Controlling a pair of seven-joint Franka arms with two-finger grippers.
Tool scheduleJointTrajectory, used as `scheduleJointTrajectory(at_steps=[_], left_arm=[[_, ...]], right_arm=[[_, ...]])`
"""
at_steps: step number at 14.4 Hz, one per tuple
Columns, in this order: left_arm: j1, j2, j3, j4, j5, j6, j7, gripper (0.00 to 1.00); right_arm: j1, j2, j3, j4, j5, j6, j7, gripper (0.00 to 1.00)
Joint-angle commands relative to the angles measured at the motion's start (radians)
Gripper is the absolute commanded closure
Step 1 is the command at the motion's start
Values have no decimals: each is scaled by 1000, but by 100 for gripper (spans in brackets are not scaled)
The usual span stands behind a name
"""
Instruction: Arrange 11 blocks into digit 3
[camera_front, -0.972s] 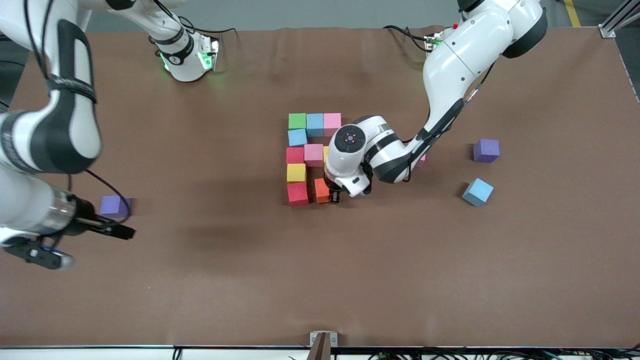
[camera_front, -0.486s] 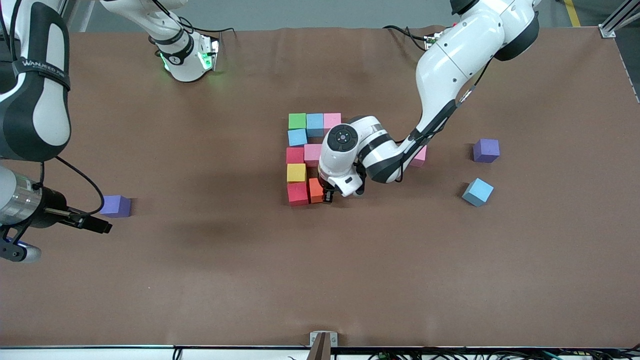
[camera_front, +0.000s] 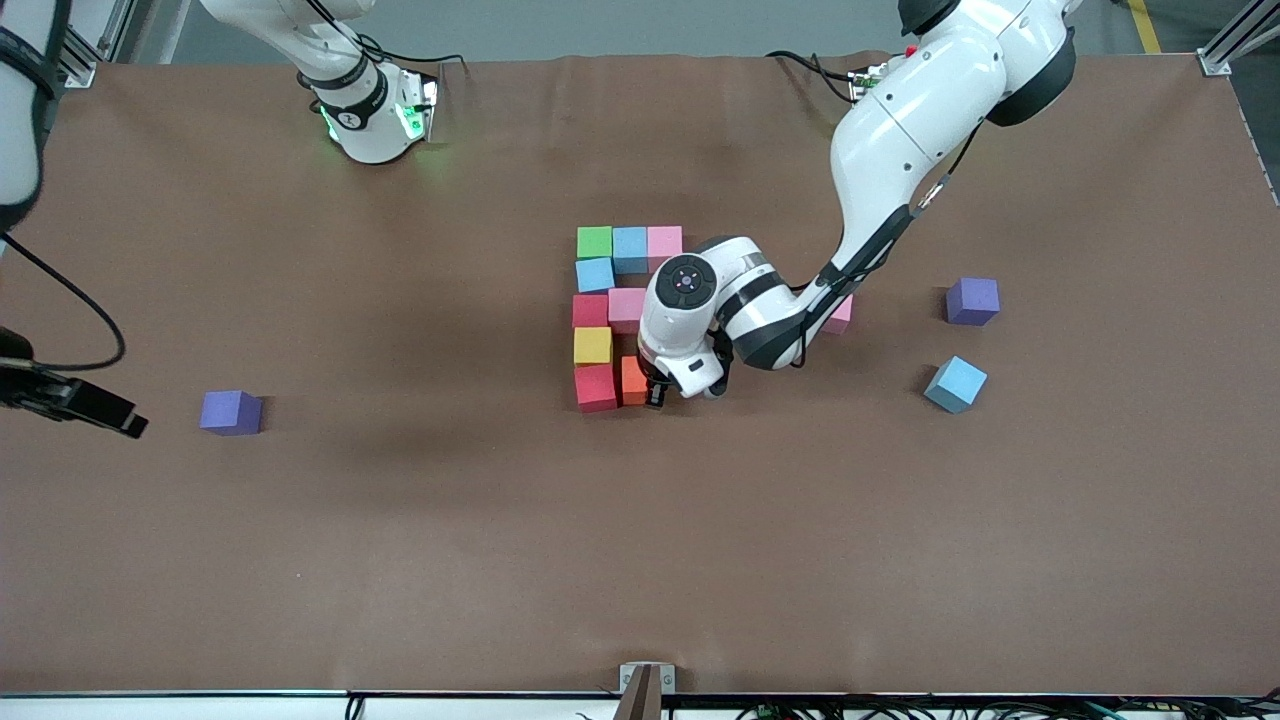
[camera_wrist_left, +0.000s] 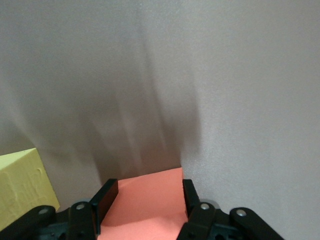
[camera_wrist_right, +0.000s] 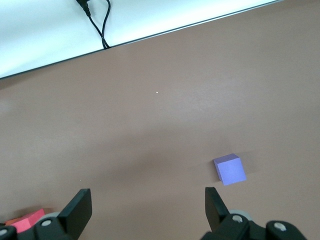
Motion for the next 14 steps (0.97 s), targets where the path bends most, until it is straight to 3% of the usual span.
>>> scheduleJointTrajectory(at_steps=[1, 3, 7, 14], left_arm=[[-19, 36, 7, 55, -7, -9, 21, 87], [-20, 40, 7, 58, -4, -9, 30, 87], [-29, 59, 7, 81, -7, -9, 50, 87], [-48, 87, 12, 124, -5, -8, 50, 87]], right_arm=[[-10, -69, 34, -75, -17, -18, -7, 0], [-48, -107, 57, -142, -17, -14, -10, 0], [-78, -140, 123, -175, -61, -6, -6, 0], [-104, -146, 132, -181, -61, -8, -12, 0]])
